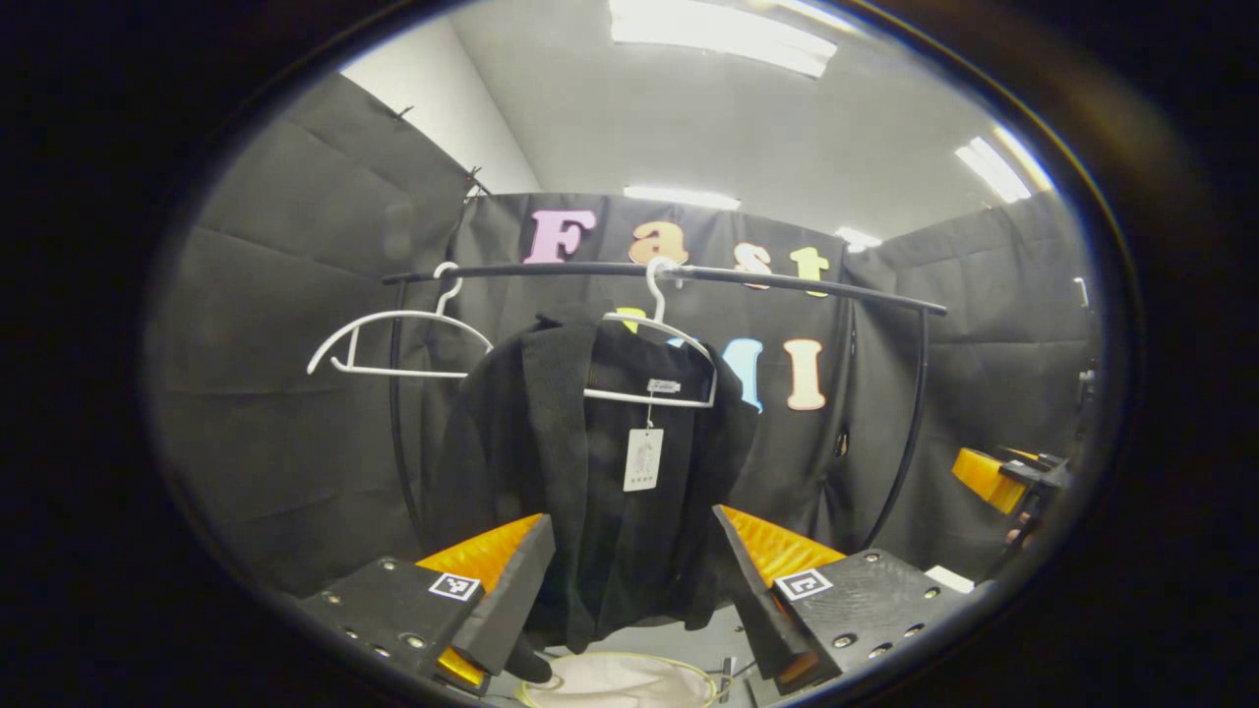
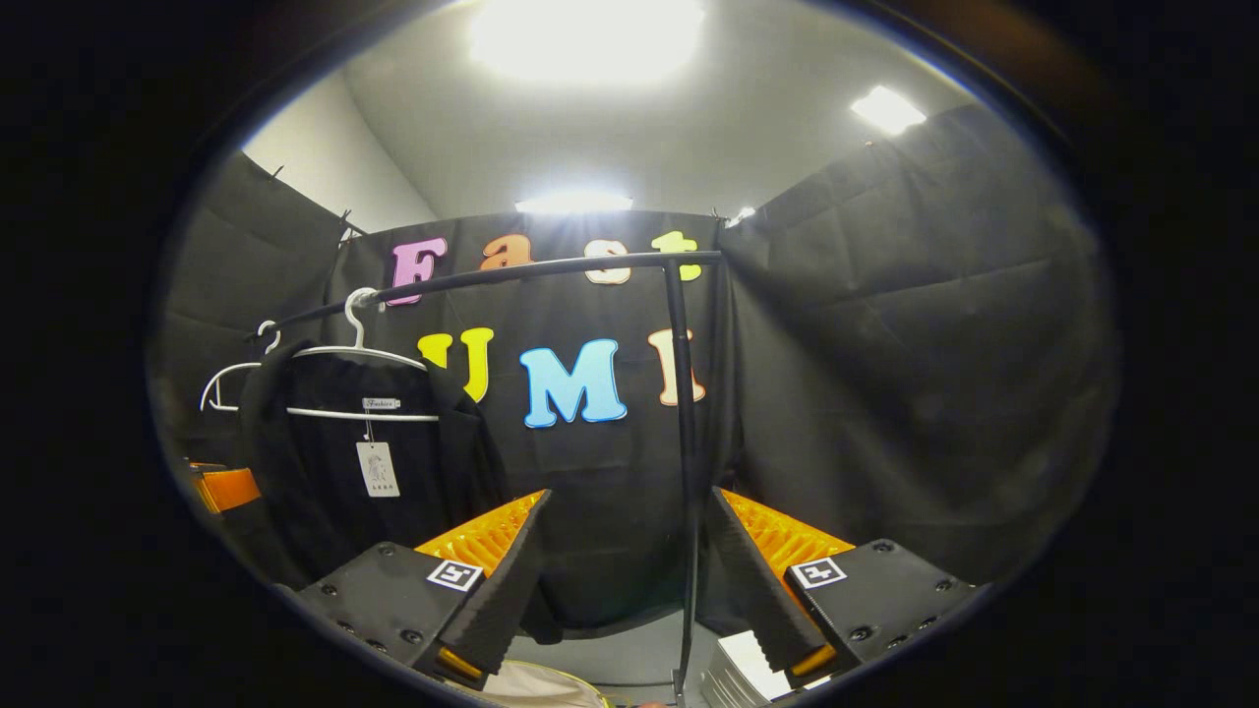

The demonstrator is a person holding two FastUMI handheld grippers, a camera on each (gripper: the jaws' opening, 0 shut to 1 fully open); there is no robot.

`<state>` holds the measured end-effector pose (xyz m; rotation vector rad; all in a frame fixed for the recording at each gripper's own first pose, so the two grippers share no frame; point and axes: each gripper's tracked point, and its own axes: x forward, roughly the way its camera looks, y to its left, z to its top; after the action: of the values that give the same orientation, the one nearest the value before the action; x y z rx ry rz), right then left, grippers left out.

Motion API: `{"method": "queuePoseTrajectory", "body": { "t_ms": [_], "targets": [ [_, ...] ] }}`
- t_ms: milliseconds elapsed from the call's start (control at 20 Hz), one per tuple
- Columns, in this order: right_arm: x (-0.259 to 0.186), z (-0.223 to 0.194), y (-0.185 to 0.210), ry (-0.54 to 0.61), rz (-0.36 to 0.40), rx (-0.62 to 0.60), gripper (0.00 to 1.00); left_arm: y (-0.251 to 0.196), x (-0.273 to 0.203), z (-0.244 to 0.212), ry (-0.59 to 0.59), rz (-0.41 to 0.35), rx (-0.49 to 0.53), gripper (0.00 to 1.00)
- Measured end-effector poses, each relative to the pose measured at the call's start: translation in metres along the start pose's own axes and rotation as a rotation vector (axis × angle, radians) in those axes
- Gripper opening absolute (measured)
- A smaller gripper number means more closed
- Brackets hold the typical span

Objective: Grasp the clothes on the hanger with both hands and then place them into the laundry hamper below.

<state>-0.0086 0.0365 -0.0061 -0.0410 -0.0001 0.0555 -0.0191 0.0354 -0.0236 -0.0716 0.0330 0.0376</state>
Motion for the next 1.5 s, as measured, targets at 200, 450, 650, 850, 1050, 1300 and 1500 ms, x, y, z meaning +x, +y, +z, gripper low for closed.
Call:
{"method": "queuePoseTrajectory", "body": {
  "t_ms": [200, 450, 650, 850, 1050, 1300, 1500],
  "targets": [
    [0.002, -0.004, 0.007, 0.016, 0.014, 0.0, 0.98, 0.007, 0.005, -0.001, -0.001, 0.014, 0.002, 0.91],
    [0.01, -0.004, 0.032, 0.044, 0.07, -0.007, 0.98, 0.02, 0.005, 0.004, -0.006, 0.04, -0.006, 0.91],
    [0.022, 0.002, 0.057, 0.057, 0.129, -0.012, 0.98, 0.038, -0.002, 0.008, -0.015, 0.084, -0.019, 0.91],
    [0.035, 0.006, 0.08, 0.065, 0.204, -0.021, 1.0, 0.045, 0.004, 0.005, -0.003, 0.124, -0.05, 0.92],
    [0.051, 0.002, 0.097, 0.066, 0.275, -0.034, 0.98, 0.045, 0.012, 0.01, 0.009, 0.17, -0.051, 0.93],
    [0.083, -0.002, 0.127, 0.076, 0.405, 0.001, 0.98, 0.046, 0.017, 0.023, -0.003, 0.258, -0.012, 0.91],
    [0.113, -0.001, 0.149, 0.088, 0.489, 0.034, 0.98, 0.043, 0.037, 0.038, -0.023, 0.323, 0.004, 0.91]
  ]
}}
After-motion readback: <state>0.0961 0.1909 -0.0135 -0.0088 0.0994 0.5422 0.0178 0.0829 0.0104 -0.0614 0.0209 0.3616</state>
